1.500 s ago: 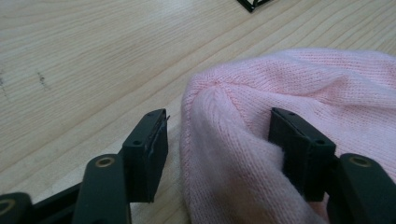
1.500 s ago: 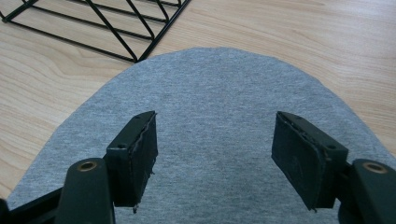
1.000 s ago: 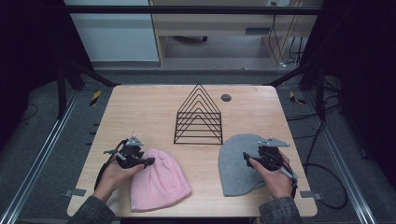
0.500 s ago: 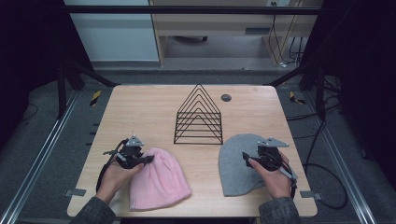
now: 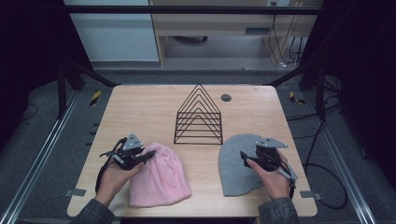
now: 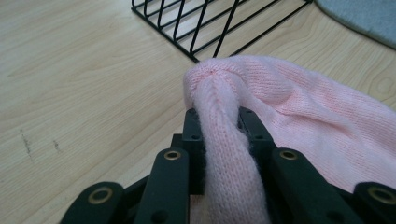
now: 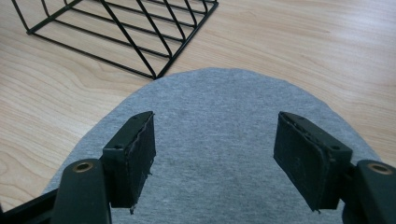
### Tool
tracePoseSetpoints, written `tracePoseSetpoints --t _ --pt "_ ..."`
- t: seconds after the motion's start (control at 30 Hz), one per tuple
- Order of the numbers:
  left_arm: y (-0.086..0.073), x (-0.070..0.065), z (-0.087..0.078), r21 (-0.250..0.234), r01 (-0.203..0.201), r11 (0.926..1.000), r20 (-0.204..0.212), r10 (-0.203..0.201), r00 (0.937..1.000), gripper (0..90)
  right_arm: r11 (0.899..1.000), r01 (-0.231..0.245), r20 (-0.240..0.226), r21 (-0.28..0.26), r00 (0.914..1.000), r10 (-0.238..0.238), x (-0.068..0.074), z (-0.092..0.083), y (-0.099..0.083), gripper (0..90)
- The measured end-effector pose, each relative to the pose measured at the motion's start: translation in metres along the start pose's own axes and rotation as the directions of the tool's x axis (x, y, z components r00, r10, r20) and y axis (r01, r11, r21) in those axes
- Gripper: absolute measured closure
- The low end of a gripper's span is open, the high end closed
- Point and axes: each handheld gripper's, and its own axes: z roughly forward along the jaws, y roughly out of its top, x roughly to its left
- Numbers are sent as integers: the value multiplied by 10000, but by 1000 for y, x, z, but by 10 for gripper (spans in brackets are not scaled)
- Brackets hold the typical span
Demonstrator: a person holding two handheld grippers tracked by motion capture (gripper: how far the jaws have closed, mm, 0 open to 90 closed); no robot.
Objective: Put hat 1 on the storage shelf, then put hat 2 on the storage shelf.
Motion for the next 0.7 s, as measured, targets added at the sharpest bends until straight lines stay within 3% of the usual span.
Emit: tracePoseSetpoints --t 0.2,0.5,0.63,0.67,0.7 --pt "4 -10 -16 -463 -477 9978 -37 476 9989 754 9996 263 11 -122 9997 -263 6 -1 2 301" --pt "11 -12 -30 -783 -505 9957 116 516 9986 753 9992 334 44 -204 9994 -333 11 -2 3 299" --pt "27 -16 -46 -1196 -649 9907 111 667 9977 754 9971 420 44 -635 9991 -418 20 -8 10 306" --pt "37 -19 -53 -1330 -934 9867 21 945 9955 754 9926 866 -121 -846 9961 -879 34 -11 20 308" --pt "42 -19 -56 -1358 -1067 9850 19 1080 9942 754 9904 1022 -176 -927 9944 -1043 39 -12 23 312"
